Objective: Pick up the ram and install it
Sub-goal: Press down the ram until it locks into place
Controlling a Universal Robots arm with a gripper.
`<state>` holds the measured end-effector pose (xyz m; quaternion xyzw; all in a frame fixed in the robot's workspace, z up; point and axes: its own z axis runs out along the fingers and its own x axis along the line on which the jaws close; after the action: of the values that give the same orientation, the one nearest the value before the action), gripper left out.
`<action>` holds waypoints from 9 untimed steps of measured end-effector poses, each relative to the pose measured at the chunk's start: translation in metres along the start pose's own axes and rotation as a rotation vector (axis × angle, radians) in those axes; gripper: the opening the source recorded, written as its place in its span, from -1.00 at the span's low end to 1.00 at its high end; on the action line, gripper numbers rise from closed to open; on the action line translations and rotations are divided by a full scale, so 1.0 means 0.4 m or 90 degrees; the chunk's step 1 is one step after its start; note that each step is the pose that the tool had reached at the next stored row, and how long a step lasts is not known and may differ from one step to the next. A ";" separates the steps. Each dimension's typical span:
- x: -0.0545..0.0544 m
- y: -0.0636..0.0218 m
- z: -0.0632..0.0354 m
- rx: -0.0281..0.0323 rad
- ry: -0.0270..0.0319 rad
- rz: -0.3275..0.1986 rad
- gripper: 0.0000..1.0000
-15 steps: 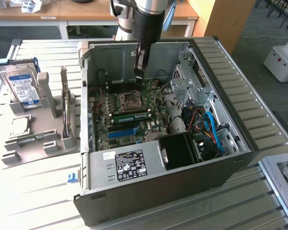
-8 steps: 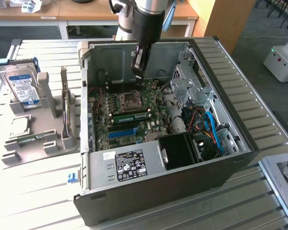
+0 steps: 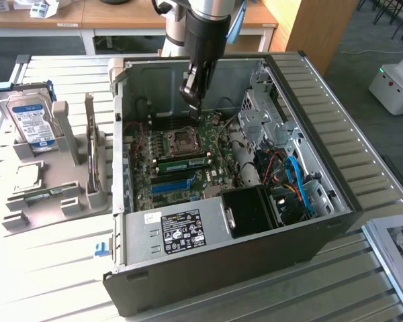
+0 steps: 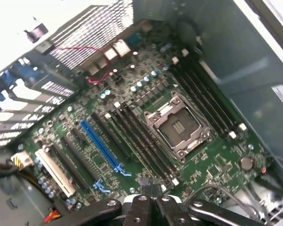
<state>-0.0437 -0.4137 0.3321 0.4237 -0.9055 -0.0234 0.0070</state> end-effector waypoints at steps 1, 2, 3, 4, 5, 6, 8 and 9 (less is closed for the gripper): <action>0.000 0.000 0.000 0.0001 -0.0006 0.011 -0.80; 0.000 0.000 0.000 0.0002 -0.0012 0.024 -0.80; 0.000 0.000 0.000 0.0003 -0.0017 0.035 -0.80; 0.000 0.000 0.000 0.0003 -0.0023 0.047 -0.80; 0.000 0.000 0.000 0.0004 -0.0028 0.058 -0.80; 0.000 0.000 0.000 0.0005 -0.0034 0.069 -0.80; 0.000 0.000 0.000 0.0007 -0.0045 0.093 -0.80; 0.000 0.000 0.000 0.0008 -0.0050 0.104 -0.80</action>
<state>-0.0437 -0.4137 0.3320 0.3481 -0.9371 -0.0239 0.0051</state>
